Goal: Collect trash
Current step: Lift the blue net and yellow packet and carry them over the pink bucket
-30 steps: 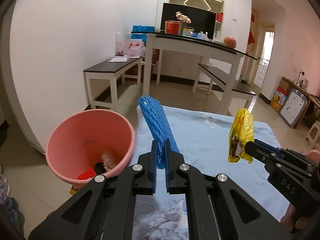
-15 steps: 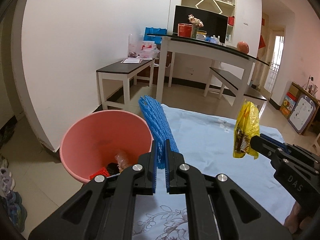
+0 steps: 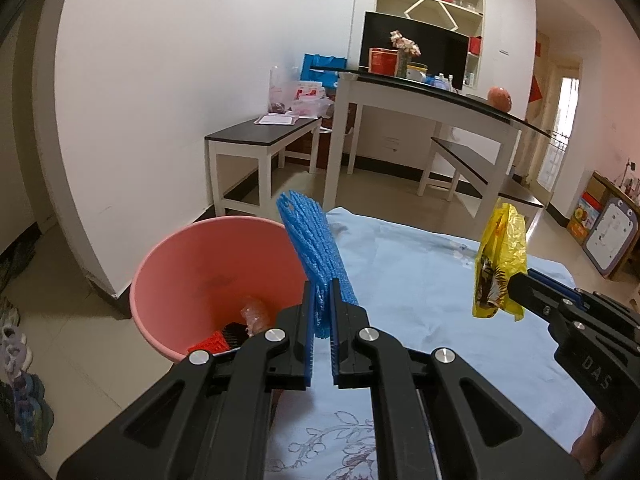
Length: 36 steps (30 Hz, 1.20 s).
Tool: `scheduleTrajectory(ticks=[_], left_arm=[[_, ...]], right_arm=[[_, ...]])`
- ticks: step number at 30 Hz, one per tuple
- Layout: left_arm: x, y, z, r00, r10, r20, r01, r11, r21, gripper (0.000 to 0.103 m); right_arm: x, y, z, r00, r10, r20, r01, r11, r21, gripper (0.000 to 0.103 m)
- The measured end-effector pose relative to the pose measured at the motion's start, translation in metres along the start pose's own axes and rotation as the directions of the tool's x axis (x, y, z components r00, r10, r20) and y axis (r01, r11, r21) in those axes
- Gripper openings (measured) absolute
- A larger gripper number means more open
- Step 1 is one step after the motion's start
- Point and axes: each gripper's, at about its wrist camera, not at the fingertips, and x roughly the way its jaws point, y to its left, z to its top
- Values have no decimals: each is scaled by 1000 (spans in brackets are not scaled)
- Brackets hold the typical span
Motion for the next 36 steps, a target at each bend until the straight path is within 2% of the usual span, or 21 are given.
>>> scheduleTrajectory(ticks=[18,36], left_arm=[[7,44,8,991,135,16,-133,987,-91,6],[15,93,11,973,230,-14,-229,957,-176,6]], right_arm=[[27,55,18,997,75,17,-72,990,-125,11],[59,108,24,991,130,-21,-132,968,-214,11]])
